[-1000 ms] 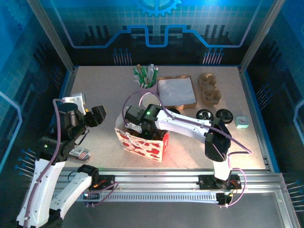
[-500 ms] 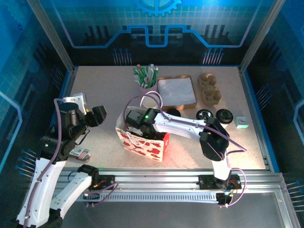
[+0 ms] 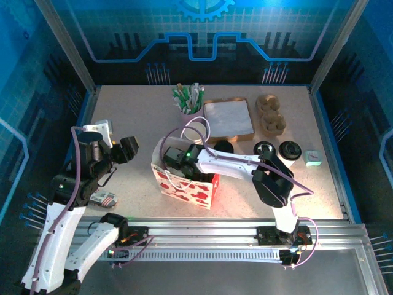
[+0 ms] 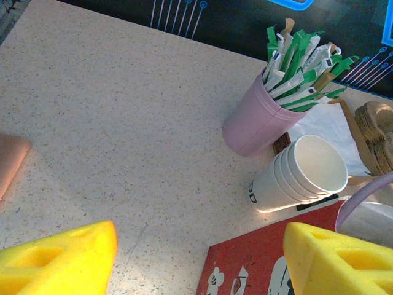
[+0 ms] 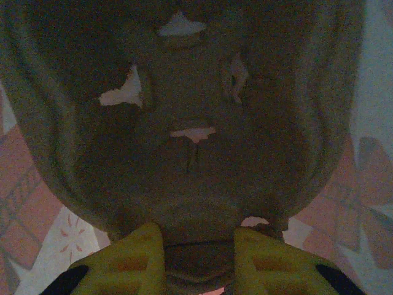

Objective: Pack the takeout coffee

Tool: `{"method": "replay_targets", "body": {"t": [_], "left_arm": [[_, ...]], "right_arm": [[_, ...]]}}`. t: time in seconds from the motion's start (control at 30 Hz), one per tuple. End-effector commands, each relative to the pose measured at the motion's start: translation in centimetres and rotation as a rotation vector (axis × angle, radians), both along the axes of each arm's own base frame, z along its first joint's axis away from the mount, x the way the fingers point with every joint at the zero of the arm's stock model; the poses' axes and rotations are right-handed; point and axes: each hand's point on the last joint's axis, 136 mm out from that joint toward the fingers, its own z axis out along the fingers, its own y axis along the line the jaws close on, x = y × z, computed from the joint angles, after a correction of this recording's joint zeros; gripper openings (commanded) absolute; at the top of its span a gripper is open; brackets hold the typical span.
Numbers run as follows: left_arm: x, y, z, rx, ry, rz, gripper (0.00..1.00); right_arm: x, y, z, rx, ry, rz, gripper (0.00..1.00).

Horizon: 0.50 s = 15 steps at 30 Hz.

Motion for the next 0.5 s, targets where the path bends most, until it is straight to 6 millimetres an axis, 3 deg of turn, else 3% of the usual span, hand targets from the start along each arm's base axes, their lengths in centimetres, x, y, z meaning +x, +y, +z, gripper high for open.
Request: {"method": "replay_targets", "body": {"t": [0.0,0.23,0.47], "left_arm": [[0.3,-0.1,-0.1,0.009,-0.01,-0.012,0.73],[0.4,-0.1,-0.3,0.011,-0.006,-0.013,0.73],[0.5,-0.2,-0.6,0.01,-0.004,-0.014,0.73]], "right_arm": [[-0.4,-0.6,-1.4,-0.027,0.025,-0.023,0.26],[-0.4,-1.2,-2.5,-0.044,0.037,-0.037,0.25],[0.2,-0.9,-1.8,-0.015,0.004,-0.054,0.24]]}}
